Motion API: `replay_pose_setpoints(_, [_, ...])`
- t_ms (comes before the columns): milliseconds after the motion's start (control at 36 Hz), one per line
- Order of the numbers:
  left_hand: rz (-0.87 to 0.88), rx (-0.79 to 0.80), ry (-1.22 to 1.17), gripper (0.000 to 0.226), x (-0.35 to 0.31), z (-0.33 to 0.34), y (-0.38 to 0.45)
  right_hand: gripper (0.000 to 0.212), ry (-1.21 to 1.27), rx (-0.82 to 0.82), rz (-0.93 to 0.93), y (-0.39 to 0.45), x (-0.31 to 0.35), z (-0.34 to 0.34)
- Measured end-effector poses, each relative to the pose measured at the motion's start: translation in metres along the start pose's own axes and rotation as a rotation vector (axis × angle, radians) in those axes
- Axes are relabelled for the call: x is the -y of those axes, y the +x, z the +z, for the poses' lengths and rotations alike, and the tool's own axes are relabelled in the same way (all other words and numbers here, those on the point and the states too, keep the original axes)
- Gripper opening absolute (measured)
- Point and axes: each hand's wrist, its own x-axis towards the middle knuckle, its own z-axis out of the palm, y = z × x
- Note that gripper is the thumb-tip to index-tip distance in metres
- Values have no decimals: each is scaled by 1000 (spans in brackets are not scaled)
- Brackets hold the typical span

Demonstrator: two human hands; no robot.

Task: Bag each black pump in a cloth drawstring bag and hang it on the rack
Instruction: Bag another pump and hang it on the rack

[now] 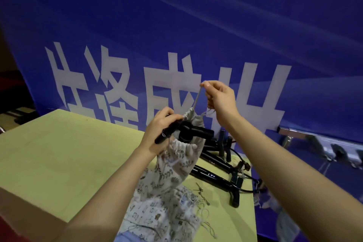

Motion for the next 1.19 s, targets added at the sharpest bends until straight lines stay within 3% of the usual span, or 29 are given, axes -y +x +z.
replay_pose_setpoints(83, [-1, 28, -65, 33, -11, -5, 16, 19, -2, -52, -55, 3, 11, -8])
replay_pose_setpoints(194, [-37, 57, -72, 11, -30, 5, 37, 17, -40, -95, -81, 3, 22, -27])
replay_pose_setpoints(250, [-15, 151, -172, 26, -47, 9, 42, 17, -87, -113, -105, 0, 28, -38])
replay_pose_setpoints(306, [21, 131, -147, 36, -58, 18, 43, 18, -181, -120, -185, -5, 36, -52])
replay_pose_setpoints(472, [53, 175, -202, 36, -106, 41, 66, 22, -452, -151, -367, -15, 49, -103])
replay_pose_setpoints(583, [16, 244, -224, 33, -140, 61, 72, 20, -484, -172, -349, -21, 56, -137])
replay_pose_setpoints(750, [1, 344, -298, 11, -215, 101, 67, 16, -383, -129, -204, -41, 63, -207])
replay_pose_setpoints(889, [-121, 458, -352, 30, -265, 140, 55, 15, -420, -91, -182, -67, 64, -263])
replay_pose_setpoints(1028, [-320, 316, -571, 33, -322, 182, 55, 12, -422, -38, -94, -98, 52, -314])
replay_pose_setpoints(1194, [-391, 330, -729, 18, -381, 228, 58, 15, -478, -36, -46, -124, 41, -359])
